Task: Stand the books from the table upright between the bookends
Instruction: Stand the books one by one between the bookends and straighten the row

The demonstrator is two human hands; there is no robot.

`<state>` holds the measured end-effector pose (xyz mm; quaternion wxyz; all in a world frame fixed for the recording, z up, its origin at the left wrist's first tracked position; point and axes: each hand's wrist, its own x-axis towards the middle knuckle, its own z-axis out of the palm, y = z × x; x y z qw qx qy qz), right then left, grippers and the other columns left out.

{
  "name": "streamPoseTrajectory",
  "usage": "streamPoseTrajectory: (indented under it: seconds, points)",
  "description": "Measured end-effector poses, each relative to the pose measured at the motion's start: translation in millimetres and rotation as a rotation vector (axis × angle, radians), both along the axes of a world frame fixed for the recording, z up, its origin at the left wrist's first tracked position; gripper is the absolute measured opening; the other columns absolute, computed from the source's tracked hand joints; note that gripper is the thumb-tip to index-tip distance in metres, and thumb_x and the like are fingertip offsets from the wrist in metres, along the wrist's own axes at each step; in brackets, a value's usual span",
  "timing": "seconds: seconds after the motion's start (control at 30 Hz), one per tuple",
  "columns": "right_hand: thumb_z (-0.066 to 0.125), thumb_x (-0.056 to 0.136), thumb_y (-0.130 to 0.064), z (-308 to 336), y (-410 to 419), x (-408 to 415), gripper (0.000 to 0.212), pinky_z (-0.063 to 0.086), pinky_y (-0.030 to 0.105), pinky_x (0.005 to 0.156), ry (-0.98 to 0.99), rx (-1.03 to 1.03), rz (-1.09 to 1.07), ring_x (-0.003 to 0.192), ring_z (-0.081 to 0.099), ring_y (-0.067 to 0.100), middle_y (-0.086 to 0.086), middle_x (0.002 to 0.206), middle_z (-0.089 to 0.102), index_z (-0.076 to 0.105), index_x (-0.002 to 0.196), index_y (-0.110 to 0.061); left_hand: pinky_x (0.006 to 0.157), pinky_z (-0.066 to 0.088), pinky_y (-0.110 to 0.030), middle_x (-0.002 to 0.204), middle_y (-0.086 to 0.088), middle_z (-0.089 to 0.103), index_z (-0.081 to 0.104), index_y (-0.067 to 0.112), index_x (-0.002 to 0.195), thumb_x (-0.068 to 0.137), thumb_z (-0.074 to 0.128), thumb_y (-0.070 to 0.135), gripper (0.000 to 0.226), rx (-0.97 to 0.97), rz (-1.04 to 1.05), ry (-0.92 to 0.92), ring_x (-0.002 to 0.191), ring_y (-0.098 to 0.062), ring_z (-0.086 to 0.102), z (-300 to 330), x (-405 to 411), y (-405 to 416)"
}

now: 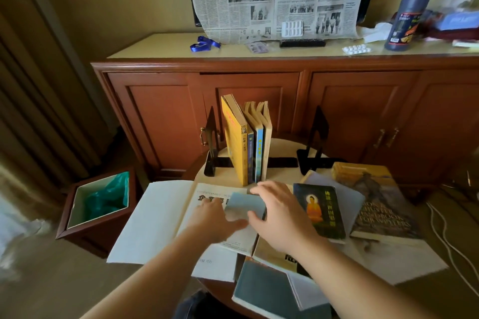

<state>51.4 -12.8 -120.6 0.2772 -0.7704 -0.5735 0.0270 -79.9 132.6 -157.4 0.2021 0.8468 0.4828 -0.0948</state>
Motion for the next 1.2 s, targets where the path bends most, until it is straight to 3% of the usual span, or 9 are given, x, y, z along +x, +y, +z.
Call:
streamPoseTrajectory:
  seconds: [0.1, 0.27, 0.4, 0.53, 0.7, 0.8, 0.9, 1.0, 1.2]
  points:
    - [0.067, 0.093, -0.045, -9, -19, -3, 0.043, 0.05, 0.026, 0.099, -0.033, -0.007, -0.032, 0.121, 0.047, 0.009, -0.012, 0.127, 0.055, 0.057, 0.131, -0.027, 0.106, 0.05, -0.045, 0.143, -0.005, 0.047, 0.045, 0.02, 0.147, 0.06, 0.06, 0.098, 0.118, 0.084, 0.033, 0.051, 0.13, -0.027, 0.046, -8, -14, -24]
    - [0.071, 0.089, -0.043, -7, -48, 14, 0.035, 0.046, 0.033, 0.096, -0.12, -0.019, -0.125, 0.111, 0.056, 0.017, -0.009, 0.117, 0.065, 0.066, 0.119, -0.025, 0.105, 0.05, -0.042, 0.136, -0.003, 0.05, 0.046, 0.018, 0.145, 0.072, 0.075, 0.078, 0.099, 0.055, 0.14, -0.047, 0.125, -0.024, 0.048, -15, -31, -27]
    - [0.069, 0.09, -0.046, -12, -63, 27, 0.044, 0.044, 0.037, 0.103, -0.124, -0.053, -0.221, 0.118, 0.057, 0.021, -0.003, 0.125, 0.065, 0.069, 0.124, -0.019, 0.075, 0.061, -0.029, 0.115, 0.002, 0.061, 0.052, 0.023, 0.128, 0.068, 0.089, 0.059, 0.079, -0.132, 0.24, -0.138, 0.101, -0.015, 0.061, -14, -35, -23]
    - [0.068, 0.093, -0.046, -16, -74, 31, 0.045, 0.043, 0.04, 0.107, -0.076, -0.049, -0.269, 0.124, 0.056, 0.024, 0.001, 0.132, 0.064, 0.069, 0.126, -0.015, 0.067, 0.058, -0.026, 0.113, -0.003, 0.067, 0.058, 0.019, 0.124, 0.099, 0.059, 0.025, 0.026, -0.232, 0.291, -0.338, 0.094, -0.017, 0.065, -2, -28, -25]
    - [0.061, 0.088, -0.063, -15, -90, 38, 0.039, 0.052, 0.041, 0.082, -0.076, -0.033, -0.502, 0.102, 0.057, 0.023, -0.004, 0.108, 0.06, 0.067, 0.104, -0.027, 0.079, 0.061, -0.047, 0.103, -0.012, 0.069, 0.052, 0.02, 0.103, 0.091, 0.05, 0.03, 0.015, -0.194, 0.386, -0.62, 0.091, -0.029, 0.067, 14, -20, -27]
    - [0.072, 0.081, -0.065, -13, -96, 43, 0.054, 0.053, 0.037, 0.075, 0.049, -0.035, -0.61, 0.101, 0.052, 0.021, 0.0, 0.108, 0.052, 0.06, 0.111, -0.022, 0.074, 0.06, -0.048, 0.093, -0.008, 0.068, 0.049, 0.022, 0.093, 0.081, 0.045, 0.042, 0.023, -0.203, 0.362, -0.798, 0.086, -0.03, 0.067, 34, -14, -45]
    - [0.079, 0.078, -0.06, -10, -99, 45, 0.063, 0.045, 0.028, 0.062, 0.26, -0.025, -0.647, 0.095, 0.054, 0.018, 0.001, 0.111, 0.048, 0.051, 0.115, -0.017, 0.063, 0.054, -0.036, 0.097, -0.007, 0.068, 0.055, 0.02, 0.104, 0.102, 0.051, 0.035, 0.015, -0.239, 0.268, -0.932, 0.088, -0.028, 0.067, 52, -5, -72]
    - [0.081, 0.076, -0.061, -12, -103, 49, 0.061, 0.036, 0.021, 0.055, 0.341, -0.017, -0.639, 0.09, 0.053, 0.014, -0.002, 0.106, 0.05, 0.052, 0.109, -0.018, 0.072, 0.059, -0.041, 0.109, -0.016, 0.07, 0.056, 0.01, 0.113, 0.103, 0.056, 0.028, 0.02, -0.437, 0.305, -1.037, 0.098, -0.031, 0.07, 53, 12, -84]
    - [0.078, 0.087, -0.043, -13, -116, 57, 0.038, 0.041, 0.02, 0.059, 0.54, 0.007, -0.632, 0.091, 0.061, 0.013, -0.003, 0.103, 0.063, 0.057, 0.11, -0.02, 0.069, 0.053, -0.028, 0.116, -0.005, 0.067, 0.049, 0.016, 0.125, 0.105, 0.055, 0.025, 0.023, -0.38, 0.205, -0.826, 0.103, -0.021, 0.066, 39, 53, -104]
